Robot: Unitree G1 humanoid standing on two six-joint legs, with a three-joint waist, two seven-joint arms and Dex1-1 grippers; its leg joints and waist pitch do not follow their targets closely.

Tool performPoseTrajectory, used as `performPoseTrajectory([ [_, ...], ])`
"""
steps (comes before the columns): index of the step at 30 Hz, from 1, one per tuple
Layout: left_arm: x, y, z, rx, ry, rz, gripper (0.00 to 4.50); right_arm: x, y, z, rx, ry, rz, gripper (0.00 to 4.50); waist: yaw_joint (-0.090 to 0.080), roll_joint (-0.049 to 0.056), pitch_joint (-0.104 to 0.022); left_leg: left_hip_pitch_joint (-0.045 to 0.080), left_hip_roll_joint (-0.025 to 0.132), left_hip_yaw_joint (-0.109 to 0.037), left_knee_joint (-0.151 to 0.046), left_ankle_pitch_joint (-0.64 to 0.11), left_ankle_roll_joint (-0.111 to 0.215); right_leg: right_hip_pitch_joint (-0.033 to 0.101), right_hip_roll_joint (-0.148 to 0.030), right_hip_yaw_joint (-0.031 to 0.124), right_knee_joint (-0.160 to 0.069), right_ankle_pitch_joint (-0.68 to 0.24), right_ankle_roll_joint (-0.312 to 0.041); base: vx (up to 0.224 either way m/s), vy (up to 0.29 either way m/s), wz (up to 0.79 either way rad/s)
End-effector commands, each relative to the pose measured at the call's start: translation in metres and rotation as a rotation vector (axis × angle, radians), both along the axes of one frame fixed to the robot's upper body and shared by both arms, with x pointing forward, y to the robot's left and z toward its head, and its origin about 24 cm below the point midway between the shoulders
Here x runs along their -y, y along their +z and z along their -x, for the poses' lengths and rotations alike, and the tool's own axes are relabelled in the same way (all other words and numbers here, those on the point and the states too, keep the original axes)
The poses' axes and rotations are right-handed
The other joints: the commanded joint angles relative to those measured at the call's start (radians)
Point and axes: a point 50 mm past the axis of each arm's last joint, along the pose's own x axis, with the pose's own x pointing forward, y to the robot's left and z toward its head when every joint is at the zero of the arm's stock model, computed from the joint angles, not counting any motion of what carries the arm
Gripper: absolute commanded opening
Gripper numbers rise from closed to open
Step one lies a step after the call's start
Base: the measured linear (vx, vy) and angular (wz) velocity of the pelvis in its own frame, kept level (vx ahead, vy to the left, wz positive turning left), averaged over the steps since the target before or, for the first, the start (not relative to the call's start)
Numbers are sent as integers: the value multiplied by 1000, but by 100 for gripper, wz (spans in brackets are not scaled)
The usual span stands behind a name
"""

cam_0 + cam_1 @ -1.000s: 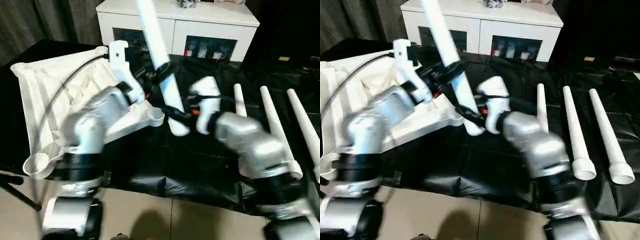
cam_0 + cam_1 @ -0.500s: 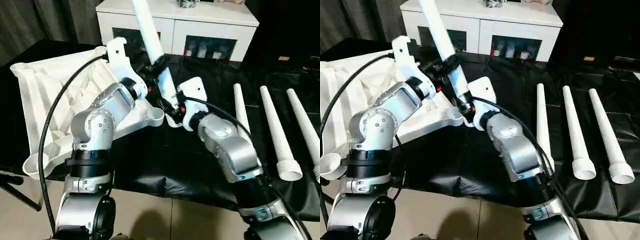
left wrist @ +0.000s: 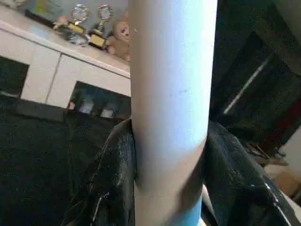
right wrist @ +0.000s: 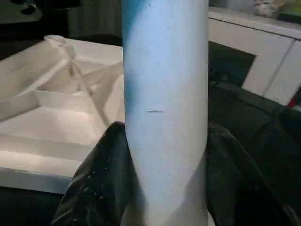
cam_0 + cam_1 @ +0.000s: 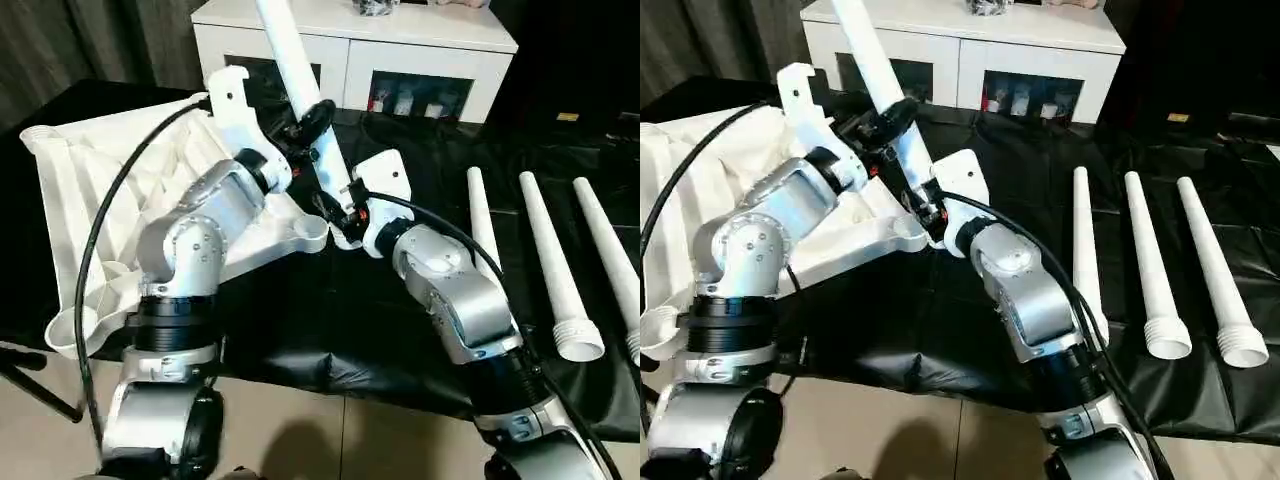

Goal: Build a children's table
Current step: Pick table leg

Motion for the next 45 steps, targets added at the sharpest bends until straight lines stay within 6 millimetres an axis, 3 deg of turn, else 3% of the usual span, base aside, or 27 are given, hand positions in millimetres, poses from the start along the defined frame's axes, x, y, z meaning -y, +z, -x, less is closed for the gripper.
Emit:
performPoseTrajectory([
  [1,5,0,7,13,-109,-11,181,1,17,2,25,87,-67,257,-5,14,-73,15,44,-18,-74,-120,-36,53,-71,51,-65,73,-201,0,0,0],
  [11,1,14,29,130,-462,-13,181,40,26,17,-166,419,-107,338,-1,12,-71,13,44,-16,-72,-112,-14,56,-74,51,-68,58,-235,0,0,0],
  [15,0,19,38,169,-576,-23,181,57,25,28,-269,558,-81,350,1,9,-71,12,45,-15,-70,-102,2,59,-73,51,-67,48,-247,0,0,0],
  [22,2,22,49,198,-692,-15,181,66,28,30,-343,607,-141,350,2,8,-73,12,46,-14,-67,-93,13,57,-75,49,-67,32,-274,0,0,0],
  [32,3,19,52,194,-731,-49,181,63,31,34,-358,659,-146,350,4,8,-73,12,46,-15,-68,-86,-2,56,-75,49,-67,21,-264,0,0,0],
  [45,3,16,51,197,-744,-62,181,63,34,36,-376,693,-168,247,5,9,-75,12,46,-15,-66,-83,-2,57,-75,48,-66,34,-268,0,0,0],
])
